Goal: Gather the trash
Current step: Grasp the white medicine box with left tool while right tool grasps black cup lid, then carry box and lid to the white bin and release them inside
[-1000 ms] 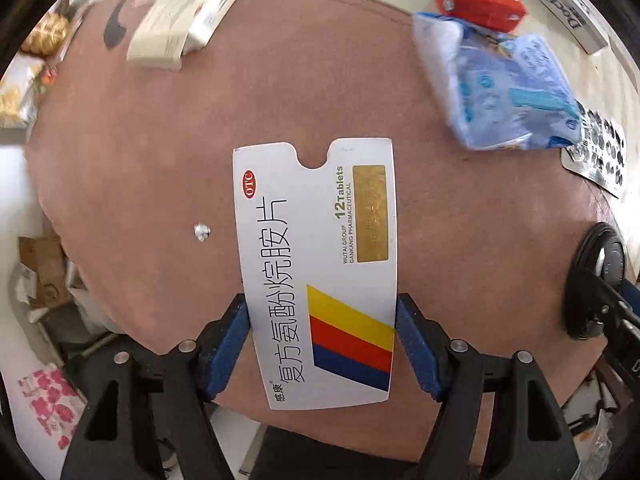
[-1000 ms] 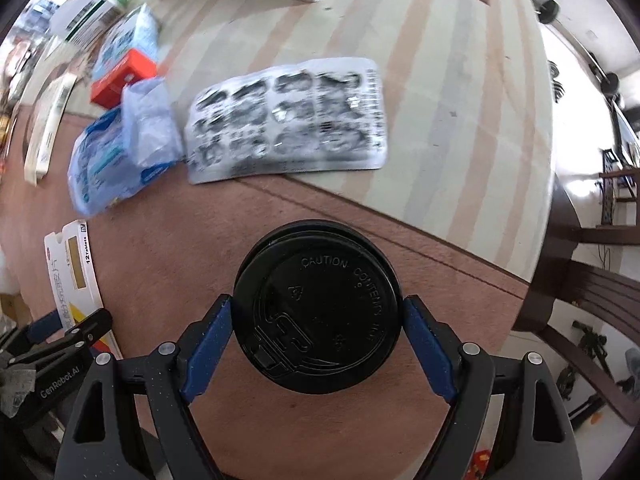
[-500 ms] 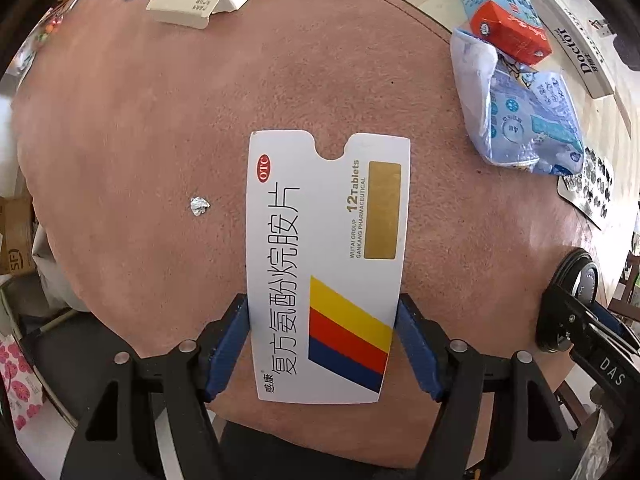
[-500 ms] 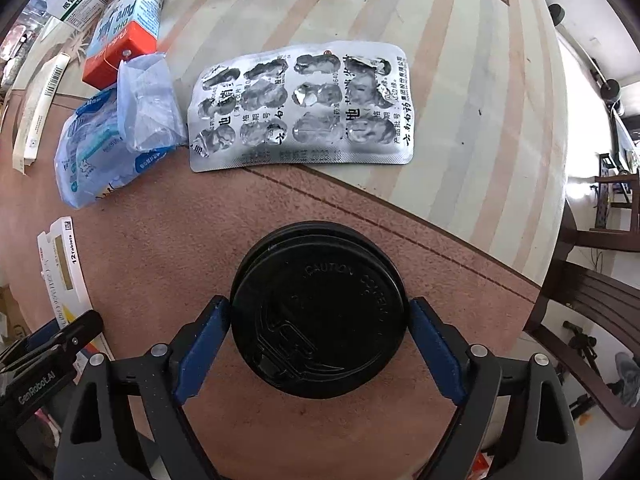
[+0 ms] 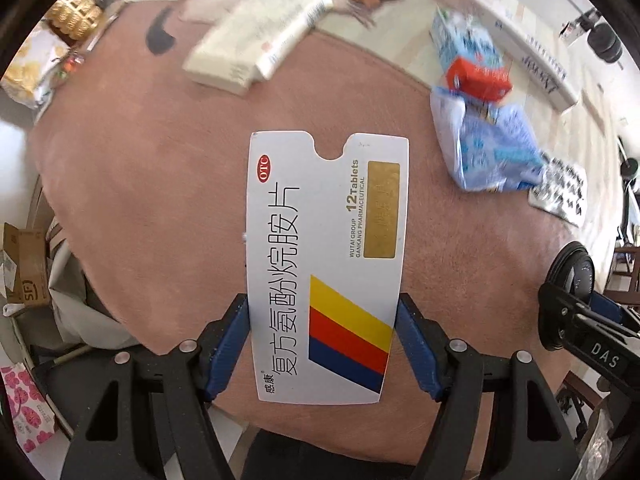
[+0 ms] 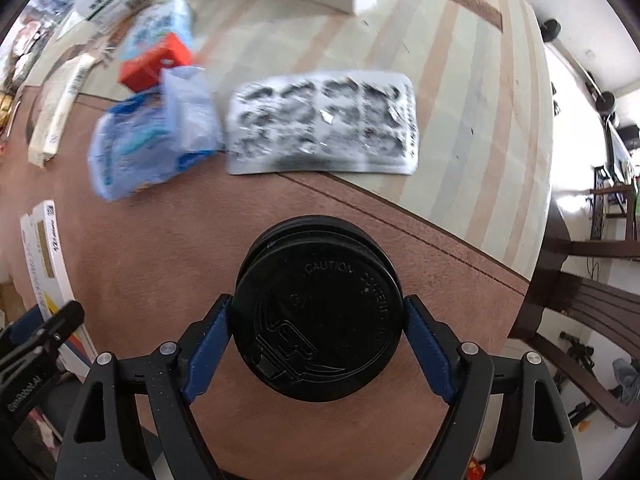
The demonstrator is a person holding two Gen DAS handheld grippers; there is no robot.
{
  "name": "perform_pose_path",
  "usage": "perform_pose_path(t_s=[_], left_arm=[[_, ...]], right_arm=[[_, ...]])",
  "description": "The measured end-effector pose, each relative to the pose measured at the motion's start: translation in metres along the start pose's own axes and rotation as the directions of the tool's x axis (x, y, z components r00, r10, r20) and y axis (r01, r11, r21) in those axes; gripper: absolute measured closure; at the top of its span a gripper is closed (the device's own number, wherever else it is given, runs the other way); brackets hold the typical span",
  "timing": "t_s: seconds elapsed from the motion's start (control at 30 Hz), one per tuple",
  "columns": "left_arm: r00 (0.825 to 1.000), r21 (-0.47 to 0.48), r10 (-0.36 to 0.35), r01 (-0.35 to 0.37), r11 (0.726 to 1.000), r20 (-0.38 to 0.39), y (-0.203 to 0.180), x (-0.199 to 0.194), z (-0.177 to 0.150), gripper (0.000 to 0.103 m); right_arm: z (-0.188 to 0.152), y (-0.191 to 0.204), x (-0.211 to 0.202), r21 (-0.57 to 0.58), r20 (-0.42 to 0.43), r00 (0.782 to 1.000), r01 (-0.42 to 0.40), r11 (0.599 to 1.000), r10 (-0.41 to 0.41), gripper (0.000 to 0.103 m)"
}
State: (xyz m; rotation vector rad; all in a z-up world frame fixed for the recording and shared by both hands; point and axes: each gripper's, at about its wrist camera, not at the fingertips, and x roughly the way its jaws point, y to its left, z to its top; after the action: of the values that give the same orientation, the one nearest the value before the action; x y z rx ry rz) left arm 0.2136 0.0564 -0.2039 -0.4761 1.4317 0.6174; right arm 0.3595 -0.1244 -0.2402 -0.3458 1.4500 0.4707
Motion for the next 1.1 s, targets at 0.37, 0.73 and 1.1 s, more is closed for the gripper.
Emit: perform_pose_path(t_s=[0.37,0.73,1.1], left_arm=[[0.982,-0.115,-0.071,0.092,0.989,0.174,0.117,-0.071,-0.054,0.034],[0.986,-0.391,-0.124,0.157,0.907,0.109,0.305,-0.014,-0.172,0.034],[0.909,-0.675,-0.407,0.246,0.695,-0.088,0.411,0.244,-0.275,0.034]], right_arm=[[-0.049,0.096,-0.070,-0.118,0.114,0.990,-0.071,0.990,0.085,0.018],[-0.169,0.281,-0.035,-0.360,-0.037,0.985,-0.170,0.918,0.168,0.018],[-0.261,0.374,0.191,-0.367,-0.348,0.929,-0.259,0.894,0.127,0.018]])
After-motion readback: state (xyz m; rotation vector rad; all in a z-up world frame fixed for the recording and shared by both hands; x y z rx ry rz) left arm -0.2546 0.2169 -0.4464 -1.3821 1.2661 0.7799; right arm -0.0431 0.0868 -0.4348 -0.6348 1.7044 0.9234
